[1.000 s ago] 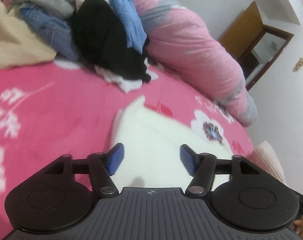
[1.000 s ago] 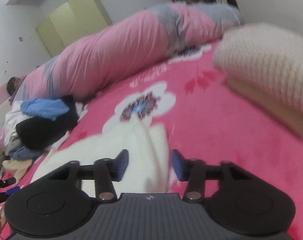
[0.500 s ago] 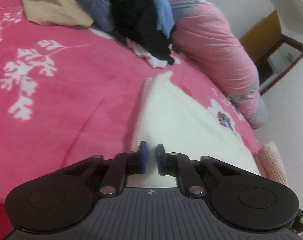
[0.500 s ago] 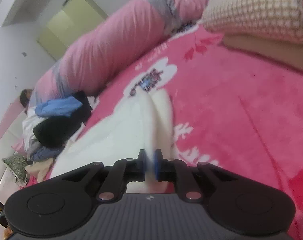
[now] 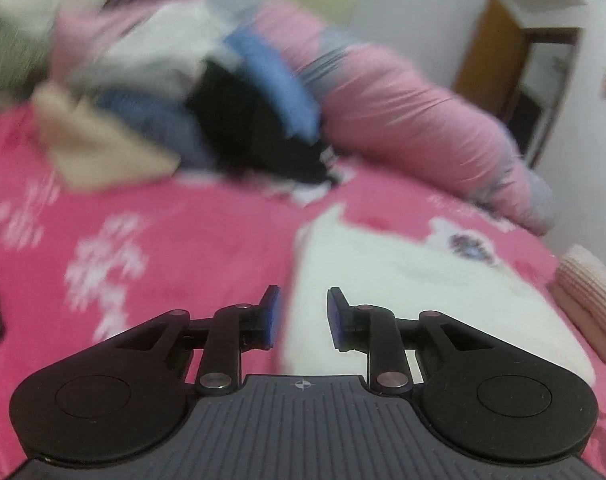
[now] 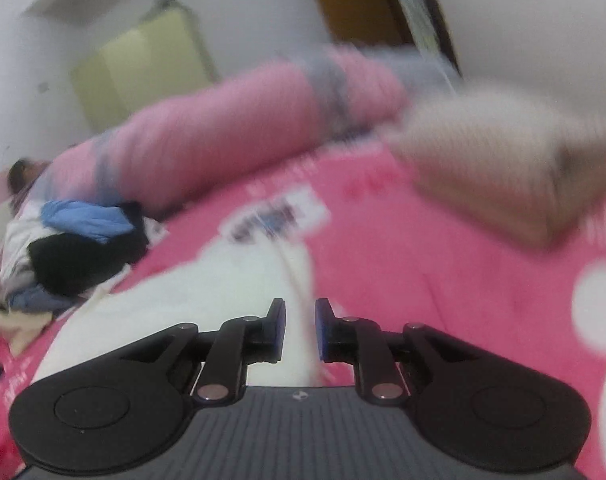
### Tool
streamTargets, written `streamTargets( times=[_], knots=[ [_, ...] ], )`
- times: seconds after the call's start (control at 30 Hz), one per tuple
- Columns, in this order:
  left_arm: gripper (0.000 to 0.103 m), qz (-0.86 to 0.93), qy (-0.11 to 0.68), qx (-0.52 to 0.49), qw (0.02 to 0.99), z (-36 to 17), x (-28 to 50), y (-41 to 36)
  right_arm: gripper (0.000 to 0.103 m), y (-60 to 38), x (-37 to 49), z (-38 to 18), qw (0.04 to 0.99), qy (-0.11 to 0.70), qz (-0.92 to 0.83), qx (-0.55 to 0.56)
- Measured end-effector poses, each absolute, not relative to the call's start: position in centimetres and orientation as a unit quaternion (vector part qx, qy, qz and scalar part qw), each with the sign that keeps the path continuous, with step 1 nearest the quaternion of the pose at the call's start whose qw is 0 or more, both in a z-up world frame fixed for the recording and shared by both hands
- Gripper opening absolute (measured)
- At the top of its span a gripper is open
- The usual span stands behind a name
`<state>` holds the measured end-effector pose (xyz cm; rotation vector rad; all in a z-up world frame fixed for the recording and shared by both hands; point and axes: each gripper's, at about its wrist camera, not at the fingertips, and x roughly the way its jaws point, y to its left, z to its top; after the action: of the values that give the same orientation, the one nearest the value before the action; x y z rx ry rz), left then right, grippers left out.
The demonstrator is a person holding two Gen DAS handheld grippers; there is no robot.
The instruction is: Fold clothes
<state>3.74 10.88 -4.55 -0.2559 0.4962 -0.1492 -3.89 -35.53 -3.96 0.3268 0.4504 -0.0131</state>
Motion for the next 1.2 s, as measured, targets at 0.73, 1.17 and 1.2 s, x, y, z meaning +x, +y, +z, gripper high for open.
streamTargets(
  times=[0.73, 1.17, 1.2],
  knots=[
    [0.029, -0.132, 0.286, 0.004, 0.949, -11.0, 4.9, 2.5, 0.014, -20.2, 0.5, -9.2, 0.957, 0.271, 0.087, -0.047],
    [0.03, -0.135, 0.289, -0.015, 0.948, -10.9, 4.4, 3.2, 0.015, -16.1, 1.6, -11.7, 0.952, 0.266, 0.124, -0.08],
    [0.03, -0.133, 0.286, -0.024, 0.949, -10.4, 4.1, 3.5, 0.014, -16.1, 1.5, -13.3, 0.955, 0.257, 0.125, -0.082]
  ],
)
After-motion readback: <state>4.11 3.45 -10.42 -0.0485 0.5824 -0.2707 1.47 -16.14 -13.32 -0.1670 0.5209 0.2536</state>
